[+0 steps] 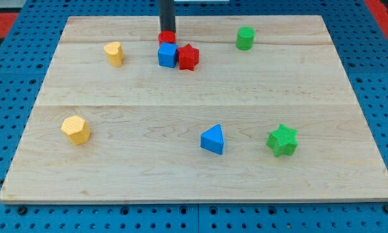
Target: Move the blue triangle to the bottom side of the blue cube
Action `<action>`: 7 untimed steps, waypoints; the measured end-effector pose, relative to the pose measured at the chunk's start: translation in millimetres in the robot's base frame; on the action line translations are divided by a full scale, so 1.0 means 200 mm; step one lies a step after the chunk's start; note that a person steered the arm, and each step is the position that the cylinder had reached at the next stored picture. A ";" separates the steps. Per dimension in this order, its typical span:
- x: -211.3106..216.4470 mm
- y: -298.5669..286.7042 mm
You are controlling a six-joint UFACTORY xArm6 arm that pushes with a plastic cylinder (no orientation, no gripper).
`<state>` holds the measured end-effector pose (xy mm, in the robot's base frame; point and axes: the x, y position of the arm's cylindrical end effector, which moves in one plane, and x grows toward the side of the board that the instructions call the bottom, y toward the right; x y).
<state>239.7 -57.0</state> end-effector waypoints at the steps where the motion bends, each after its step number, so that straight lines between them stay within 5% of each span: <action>1: 0.03 0.35; 7: 1.34 0.75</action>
<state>508.2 92.6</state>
